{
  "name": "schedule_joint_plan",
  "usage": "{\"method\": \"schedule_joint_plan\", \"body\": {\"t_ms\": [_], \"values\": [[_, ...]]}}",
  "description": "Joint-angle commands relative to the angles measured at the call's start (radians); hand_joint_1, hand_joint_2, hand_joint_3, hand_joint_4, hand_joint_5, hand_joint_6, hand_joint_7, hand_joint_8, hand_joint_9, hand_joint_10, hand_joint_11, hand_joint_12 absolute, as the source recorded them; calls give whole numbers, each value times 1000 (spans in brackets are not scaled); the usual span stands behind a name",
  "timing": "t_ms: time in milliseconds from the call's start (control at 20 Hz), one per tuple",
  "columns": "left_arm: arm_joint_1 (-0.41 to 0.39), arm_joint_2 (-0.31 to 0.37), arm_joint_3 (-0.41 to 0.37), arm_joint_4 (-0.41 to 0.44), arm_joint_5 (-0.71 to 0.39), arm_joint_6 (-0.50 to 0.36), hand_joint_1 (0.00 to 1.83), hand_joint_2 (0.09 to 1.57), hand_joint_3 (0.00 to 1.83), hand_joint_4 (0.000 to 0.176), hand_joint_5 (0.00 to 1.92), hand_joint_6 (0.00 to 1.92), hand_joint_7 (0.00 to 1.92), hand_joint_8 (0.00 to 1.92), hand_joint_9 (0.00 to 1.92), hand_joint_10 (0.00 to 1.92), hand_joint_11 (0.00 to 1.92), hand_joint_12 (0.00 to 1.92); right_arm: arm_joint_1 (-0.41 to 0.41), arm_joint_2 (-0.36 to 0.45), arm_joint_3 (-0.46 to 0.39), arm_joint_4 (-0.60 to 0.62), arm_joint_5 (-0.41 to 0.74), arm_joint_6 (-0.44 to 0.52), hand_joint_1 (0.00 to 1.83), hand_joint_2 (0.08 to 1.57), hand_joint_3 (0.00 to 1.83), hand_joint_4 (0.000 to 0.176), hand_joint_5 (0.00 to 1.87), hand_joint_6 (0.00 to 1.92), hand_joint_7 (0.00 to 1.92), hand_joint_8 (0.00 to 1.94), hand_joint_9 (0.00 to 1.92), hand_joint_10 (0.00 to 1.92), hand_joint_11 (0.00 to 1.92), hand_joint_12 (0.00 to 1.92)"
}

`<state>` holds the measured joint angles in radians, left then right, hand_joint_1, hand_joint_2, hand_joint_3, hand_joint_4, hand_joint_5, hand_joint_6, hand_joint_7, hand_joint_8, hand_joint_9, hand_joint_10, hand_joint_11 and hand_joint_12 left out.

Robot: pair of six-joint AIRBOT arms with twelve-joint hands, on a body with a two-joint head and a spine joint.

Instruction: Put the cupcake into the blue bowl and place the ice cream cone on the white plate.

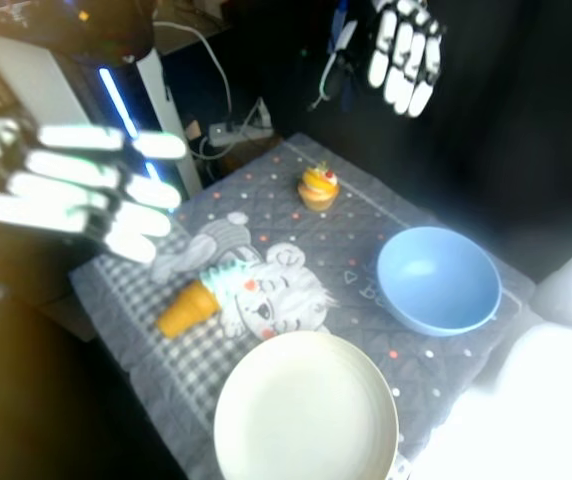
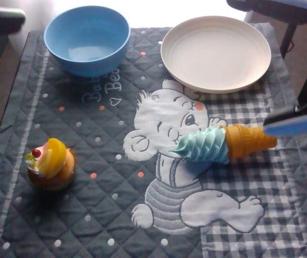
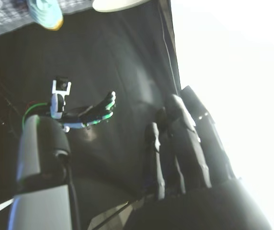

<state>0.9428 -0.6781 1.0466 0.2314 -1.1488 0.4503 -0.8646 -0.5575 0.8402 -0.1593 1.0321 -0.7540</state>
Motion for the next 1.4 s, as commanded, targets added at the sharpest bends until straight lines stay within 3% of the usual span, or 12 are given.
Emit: {"method": "schedule_joint_plan", "body": {"t_ms": [0, 150, 300, 500, 650, 700, 750, 900, 1000, 1150, 1350], "values": [[-14, -4, 6, -46, -98, -10, 734, 860, 2, 0, 398, 4, 495, 6, 483, 1, 357, 114, 15, 0, -1, 31, 103, 7, 781, 725, 0, 0, 227, 1, 311, 2, 242, 19, 0, 615], [-25, -12, 12, -19, -63, -30, 660, 844, 0, 0, 446, 3, 540, 3, 513, 4, 399, 83, 15, -3, -2, 24, 77, 7, 836, 693, 0, 0, 166, 0, 275, 0, 238, 7, 0, 536], [-48, -30, 26, 24, -12, -63, 765, 837, 0, 0, 445, 7, 508, 4, 514, 7, 457, 90, 21, -11, 0, 14, 40, 7, 880, 663, 0, 0, 170, 0, 283, 1, 274, 6, 0, 595], [-81, -55, 47, 88, 54, -111, 785, 836, 0, 0, 457, 9, 497, 0, 494, 2, 406, 68, 41, -33, 13, -11, -18, 12, 838, 710, 11, 0, 143, 0, 229, 0, 213, 0, 2, 426], [-112, -75, 60, 152, 120, -149, 816, 827, 0, 0, 476, 11, 536, 13, 527, 13, 423, 84, 71, -83, 61, -73, -88, 103, 839, 722, 0, 0, 169, 5, 279, 16, 250, 13, 0, 444], [-119, -83, 66, 175, 149, -163, 820, 784, 0, 0, 488, 5, 556, 3, 555, 2, 369, 333, 90, -117, 87, -101, -137, 133, 860, 715, 0, 0, 214, 4, 356, 14, 308, 15, 18, 473], [-121, -86, 68, 181, 158, -168, 820, 784, 0, 0, 488, 5, 556, 3, 555, 2, 369, 333, 98, -128, 95, -110, -159, 136, 860, 715, 0, 0, 214, 4, 356, 14, 308, 15, 18, 473], [-131, -100, 78, 210, 195, -188, 907, 752, 1, 0, 509, 0, 598, 0, 590, 1, 263, 650, 122, -165, 120, -148, -215, 166, 897, 693, 0, 0, 258, 3, 403, 8, 370, 21, 60, 525], [-150, -124, 98, 257, 233, -224, 916, 742, 0, 0, 513, 0, 611, 0, 591, 0, 220, 741, 125, -177, 126, -167, -245, 175, 867, 681, 0, 0, 278, 1, 442, 6, 404, 13, 115, 527], [-169, -147, 114, 309, 272, -259, 879, 726, 0, 0, 534, 1, 661, 2, 651, 7, 184, 963, 125, -189, 132, -184, -279, 175, 838, 702, 0, 0, 311, 0, 460, 1, 440, 3, 223, 364], [-177, -159, 116, 352, 298, -288, 888, 740, 2, 0, 533, 0, 651, 0, 678, 4, 234, 1044, 125, -202, 135, -189, -310, 184, 861, 692, 1, 0, 344, 2, 458, 0, 439, 0, 258, 285]]}}
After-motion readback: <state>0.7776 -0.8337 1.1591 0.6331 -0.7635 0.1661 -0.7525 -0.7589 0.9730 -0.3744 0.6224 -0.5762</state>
